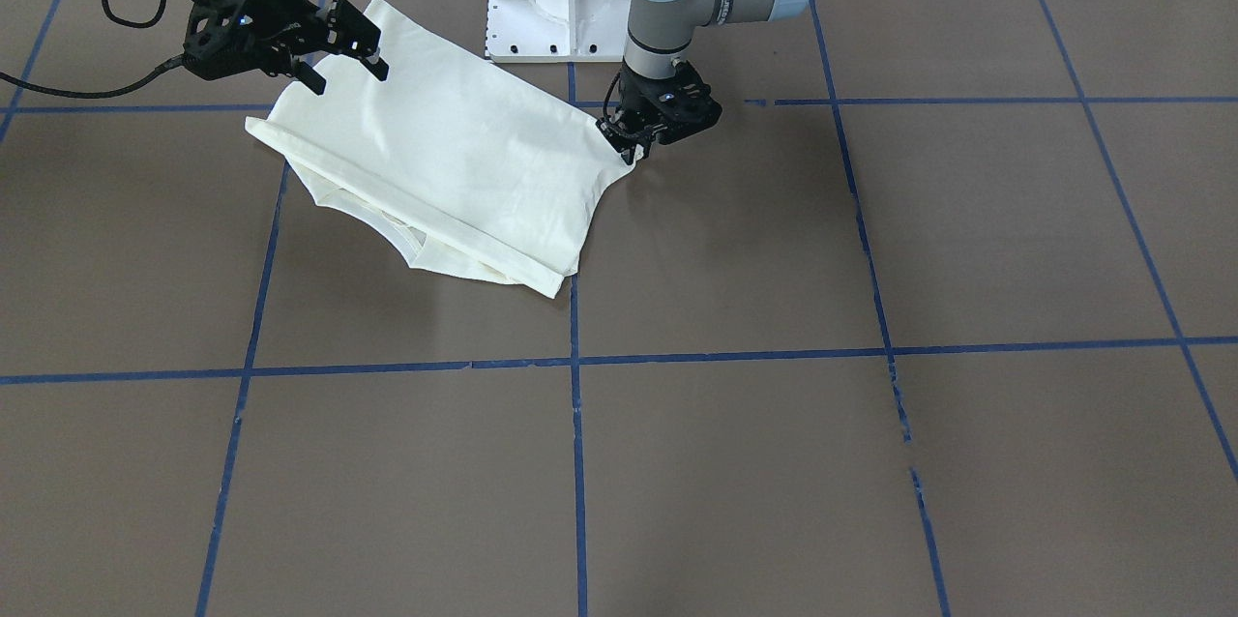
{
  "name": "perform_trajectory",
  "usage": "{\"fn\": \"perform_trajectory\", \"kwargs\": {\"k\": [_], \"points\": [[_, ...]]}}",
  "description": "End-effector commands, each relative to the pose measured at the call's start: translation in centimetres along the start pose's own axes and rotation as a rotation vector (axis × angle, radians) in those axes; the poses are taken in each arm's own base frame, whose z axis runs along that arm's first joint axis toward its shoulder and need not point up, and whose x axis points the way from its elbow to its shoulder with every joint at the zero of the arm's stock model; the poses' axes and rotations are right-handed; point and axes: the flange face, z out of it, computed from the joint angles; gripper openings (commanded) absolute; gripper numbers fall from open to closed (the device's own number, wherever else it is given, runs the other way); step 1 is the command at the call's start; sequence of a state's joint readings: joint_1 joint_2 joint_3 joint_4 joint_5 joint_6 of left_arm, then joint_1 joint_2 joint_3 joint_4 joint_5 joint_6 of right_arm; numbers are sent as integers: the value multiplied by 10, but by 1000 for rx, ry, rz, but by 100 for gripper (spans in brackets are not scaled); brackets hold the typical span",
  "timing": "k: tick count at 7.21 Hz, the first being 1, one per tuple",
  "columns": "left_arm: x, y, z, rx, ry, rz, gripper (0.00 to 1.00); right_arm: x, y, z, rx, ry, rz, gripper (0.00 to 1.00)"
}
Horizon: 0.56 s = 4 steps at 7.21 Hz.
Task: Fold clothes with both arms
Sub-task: 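Pull the shirt corner with the left gripper away from the robot, rotating the shirt lengthwise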
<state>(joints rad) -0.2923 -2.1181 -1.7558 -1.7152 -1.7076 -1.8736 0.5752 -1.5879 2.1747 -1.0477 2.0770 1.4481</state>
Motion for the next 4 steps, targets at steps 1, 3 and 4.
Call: {"fn": "perform_trajectory", "kwargs": {"k": [1, 3, 4], "points": [[3, -3, -13, -2, 18, 13, 0, 1, 0, -1, 1, 1, 1, 100], [11, -56, -27, 62, 35, -22, 0, 1, -2, -2, 6, 0, 3, 100], [13, -102, -27, 118, 19, 2, 0, 1, -2, -1, 4, 2, 3, 100]]}}
